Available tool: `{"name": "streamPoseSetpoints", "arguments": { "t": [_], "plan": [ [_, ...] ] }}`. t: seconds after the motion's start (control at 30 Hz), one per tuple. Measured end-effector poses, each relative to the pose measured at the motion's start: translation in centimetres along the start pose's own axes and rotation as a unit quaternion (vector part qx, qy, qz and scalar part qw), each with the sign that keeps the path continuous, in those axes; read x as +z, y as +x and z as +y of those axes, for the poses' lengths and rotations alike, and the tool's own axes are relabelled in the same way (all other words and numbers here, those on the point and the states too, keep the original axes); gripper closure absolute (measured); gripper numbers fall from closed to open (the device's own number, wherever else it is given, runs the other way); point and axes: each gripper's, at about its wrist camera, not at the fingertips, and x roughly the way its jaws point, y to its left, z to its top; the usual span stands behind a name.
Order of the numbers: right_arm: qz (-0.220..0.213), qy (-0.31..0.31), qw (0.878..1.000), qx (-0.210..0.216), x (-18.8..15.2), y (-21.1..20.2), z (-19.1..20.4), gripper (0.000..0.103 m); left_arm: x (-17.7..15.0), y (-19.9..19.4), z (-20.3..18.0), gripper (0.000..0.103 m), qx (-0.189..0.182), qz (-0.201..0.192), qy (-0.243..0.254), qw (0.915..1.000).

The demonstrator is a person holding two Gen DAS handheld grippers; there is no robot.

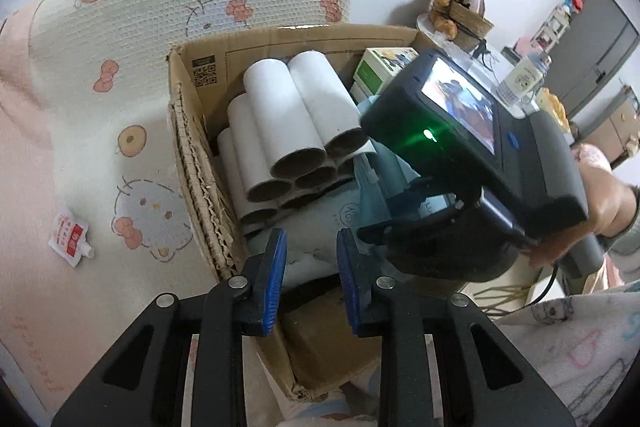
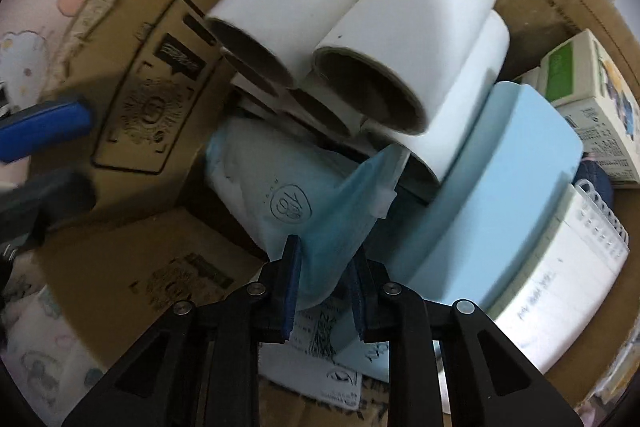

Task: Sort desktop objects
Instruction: 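Open the left gripper to release the wipes pack in the box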

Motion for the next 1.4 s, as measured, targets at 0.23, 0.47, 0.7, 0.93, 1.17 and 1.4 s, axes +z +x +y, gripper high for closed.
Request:
{"name": "streamPoseSetpoints", "arguments": {
  "t": [0.23, 0.47, 0.7, 0.93, 1.17, 1.4],
  "plan": [
    [-0.013, 0.025, 0.999, 0.031, -0.8, -1.6, -1.0, 0.083, 0.9, 1.3, -1.5, 0.074, 0.017, 0.026, 0.026, 0.9992],
    [-0.078, 0.028, 0.995, 0.057, -3.4, -6.5, -2.1, 0.083, 2.2, 3.2, -2.7, 0.074, 0.004, 0.055, 0.018, 0.9983],
    [-0.131, 0.026, 0.991, 0.026, -6.0, -9.5, -3.9, 0.083, 3.4, 6.8, -3.3, 0.099, 0.019, 0.115, -0.007, 0.9932],
    [-0.147, 0.063, 0.986, 0.048, -6.7, -9.6, -5.6, 0.083, 4.0, 11.2, -2.5, 0.099, 0.037, 0.188, -0.064, 0.9794],
    [-0.147, 0.082, 0.984, 0.058, -5.0, -8.5, -6.7, 0.083, 4.7, 12.9, -3.4, 0.103, 0.05, 0.221, -0.052, 0.9727],
    [-0.148, 0.092, 0.983, 0.06, -5.5, -8.4, -8.7, 0.083, 4.9, 15.4, -4.0, 0.103, 0.068, 0.267, -0.037, 0.9607]
  ]
}}
